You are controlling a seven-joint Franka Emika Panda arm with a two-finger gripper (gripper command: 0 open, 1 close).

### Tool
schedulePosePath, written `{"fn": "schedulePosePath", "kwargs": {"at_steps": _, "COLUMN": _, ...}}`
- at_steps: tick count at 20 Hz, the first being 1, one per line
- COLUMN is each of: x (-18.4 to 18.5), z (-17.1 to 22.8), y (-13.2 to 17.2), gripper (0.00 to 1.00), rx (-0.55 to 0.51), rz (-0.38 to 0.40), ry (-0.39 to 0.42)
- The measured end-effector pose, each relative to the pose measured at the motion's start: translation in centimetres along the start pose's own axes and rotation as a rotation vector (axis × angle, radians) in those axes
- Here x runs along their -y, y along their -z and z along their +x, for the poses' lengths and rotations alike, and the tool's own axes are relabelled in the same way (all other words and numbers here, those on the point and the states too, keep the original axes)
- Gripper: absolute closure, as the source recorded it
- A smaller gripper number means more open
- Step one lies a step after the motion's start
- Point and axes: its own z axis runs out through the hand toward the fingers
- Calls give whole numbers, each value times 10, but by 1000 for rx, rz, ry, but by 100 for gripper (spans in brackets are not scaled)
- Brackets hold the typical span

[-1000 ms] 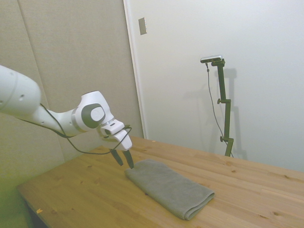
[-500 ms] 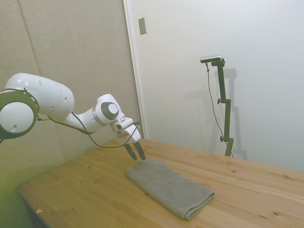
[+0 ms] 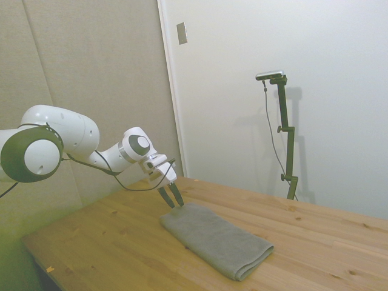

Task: Fold the towel

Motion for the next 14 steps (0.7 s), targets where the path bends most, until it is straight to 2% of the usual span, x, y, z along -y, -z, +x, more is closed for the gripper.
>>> {"fn": "schedulePosePath", "kwargs": {"at_steps": 5, "x": -4, "z": -2, "y": -3, "gripper": 0, "rx": 1, "rz": -47, "ry": 2}}
{"fn": "schedulePosePath", "kwargs": {"at_steps": 14, "x": -11, "z": 4, "y": -18, "gripper": 0, "rx": -9, "rz": -81, "ry": -1}}
